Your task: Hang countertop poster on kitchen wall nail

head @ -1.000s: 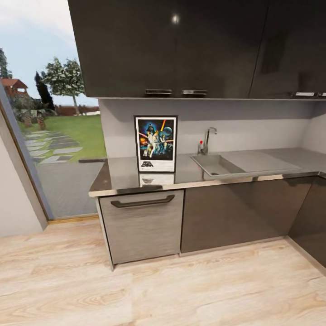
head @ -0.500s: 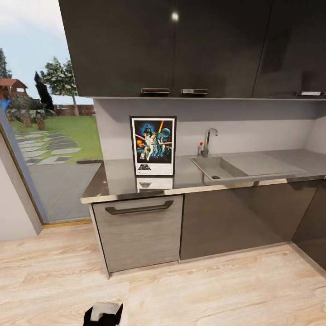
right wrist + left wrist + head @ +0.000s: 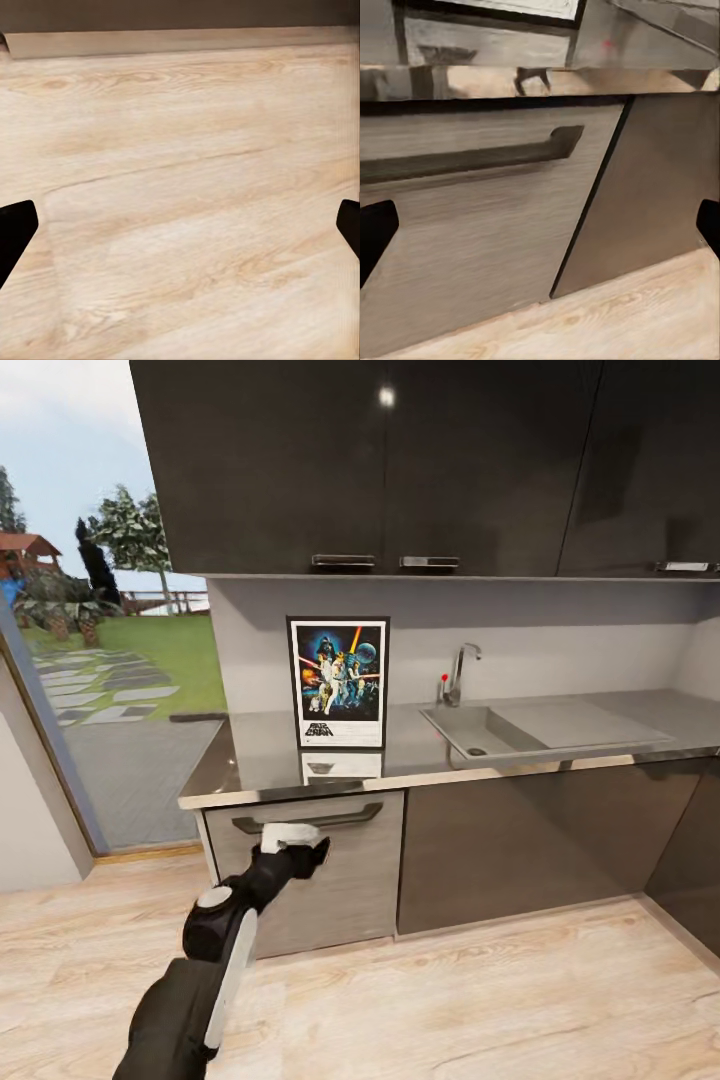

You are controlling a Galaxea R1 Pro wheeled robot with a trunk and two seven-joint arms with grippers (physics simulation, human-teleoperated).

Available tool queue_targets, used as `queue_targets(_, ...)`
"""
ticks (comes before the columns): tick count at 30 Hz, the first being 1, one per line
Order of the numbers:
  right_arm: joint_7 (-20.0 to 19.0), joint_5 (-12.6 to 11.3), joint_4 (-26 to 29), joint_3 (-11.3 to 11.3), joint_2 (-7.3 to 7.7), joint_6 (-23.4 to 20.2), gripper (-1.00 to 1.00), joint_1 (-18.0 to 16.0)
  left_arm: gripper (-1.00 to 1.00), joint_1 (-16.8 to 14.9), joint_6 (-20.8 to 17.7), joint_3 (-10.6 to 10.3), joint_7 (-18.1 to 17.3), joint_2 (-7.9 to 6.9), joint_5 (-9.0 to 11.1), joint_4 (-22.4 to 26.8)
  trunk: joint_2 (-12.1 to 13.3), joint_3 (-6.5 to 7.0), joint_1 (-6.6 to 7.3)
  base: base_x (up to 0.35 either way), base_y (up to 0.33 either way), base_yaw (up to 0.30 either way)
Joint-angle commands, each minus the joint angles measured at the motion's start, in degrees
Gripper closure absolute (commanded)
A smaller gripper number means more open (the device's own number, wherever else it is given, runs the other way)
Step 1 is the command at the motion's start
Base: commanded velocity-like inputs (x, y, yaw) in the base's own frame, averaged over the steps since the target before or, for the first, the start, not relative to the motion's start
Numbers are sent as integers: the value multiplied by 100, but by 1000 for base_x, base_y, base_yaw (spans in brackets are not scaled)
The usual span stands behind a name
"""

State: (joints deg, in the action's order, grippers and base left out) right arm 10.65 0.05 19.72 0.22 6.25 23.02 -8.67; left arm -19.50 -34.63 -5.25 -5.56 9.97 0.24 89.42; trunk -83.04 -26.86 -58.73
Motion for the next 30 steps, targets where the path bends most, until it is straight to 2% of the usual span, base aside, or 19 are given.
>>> queue_targets(1, 34, 2, -3, 10, -2, 14, -100, -4, -100, -406, -164, 6, -18, 3, 0, 2, -4, -7, 0, 0, 0, 0)
queue_targets(4, 51, 3, -3, 19, -3, 12, -100, -4, -100, -908, -277, 6, -17, 3, -2, -7, -4, -7, 0, 0, 0, 0)
queue_targets(6, 60, 3, -3, 21, 6, 12, -100, -4, -100, -1507, -351, 6, -16, 3, -15, -62, -4, -7, 0, 0, 0, 0)
queue_targets(7, 60, 3, -3, 21, 8, 13, -100, -4, -100, -1659, -362, 8, -16, 3, -19, -112, -4, -7, 0, 0, 0, 0)
queue_targets(8, 60, 0, -3, 15, 43, 21, -100, -4, -100, -2544, -391, 24, -16, 3, -28, -766, -4, -7, 0, 0, 0, 0)
queue_targets(10, 58, -7, -3, 8, 88, 23, -100, -4, -100, -2883, -394, 40, -16, 3, -30, -1152, -4, -7, 0, 0, 0, 0)
queue_targets(11, 50, -23, -2, -1, 168, 25, -100, -4, -100, -3318, -393, 85, -16, 3, -32, -1750, -4, -7, 0, 0, 0, 0)
queue_targets(12, 44, -32, 1, -6, 212, 30, -100, -4, -100, -3545, -391, 143, -15, 3, -32, -2112, -4, -7, 0, 0, 0, 0)
queue_targets(14, 30, -41, 3, -9, 261, 71, -100, -2, -100, -3716, -390, 253, -26, 3, -29, -2421, -4, -7, 0, 0, 0, 0)
queue_targets(16, -53, -48, 1, -11, 317, 269, -100, 12, -100, -3867, -385, 497, -83, 3, -21, -2729, -4, -7, 0, 0, 0, 0)
queue_targets(17, -168, -48, -7, -15, 342, 424, -100, 22, -100, -3924, -378, 649, -238, 1, -19, -2847, -4, -7, 0, 0, 0, 0)
queue_targets(18, -314, -48, -15, -18, 370, 535, -100, 30, -100, -3961, -367, 766, -508, -115, -20, -2931, -4, -7, 0, 0, 0, 0)
queue_targets(19, -401, -50, -18, -17, 392, 576, -100, 36, -100, -3976, -360, 812, -674, -187, -22, -2963, -4, -7, 0, 0, 0, 0)
queue_targets(20, -585, -53, -22, -16, 441, 641, -100, 44, -100, -3997, -351, 888, -999, -346, -24, -3008, -4, -7, 0, 0, 0, 0)
queue_targets(21, -686, -54, -24, -15, 461, 666, -100, 48, -100, -4003, -348, 923, -1149, -429, -24, -3026, -4, -7, 0, 0, 0, 0)
queue_targets(24, -979, -53, -27, -15, 502, 715, -100, 57, -100, -4014, -339, 1035, -1476, -657, -24, -3061, -4, -7, 0, 0, 0, 0)
queue_targets(25, -1111, -51, -31, -14, 517, 733, -100, 61, -100, -4020, -329, 1118, -1605, -785, -24, -3079, -4, -7, 0, 0, 0, 0)
queue_targets(27, -1226, -50, -35, -14, 530, 749, -100, 64, -100, -4023, -319, 1252, -1779, -946, -19, -3174, -4, -7, 0, 20, 14, 0)
queue_targets(30, -1285, -45, -41, -14, 535, 757, -100, 65, -100, -4025, -310, 1387, -2067, -1092, -13, -3321, -4, -7, 0, 104, 73, 0)
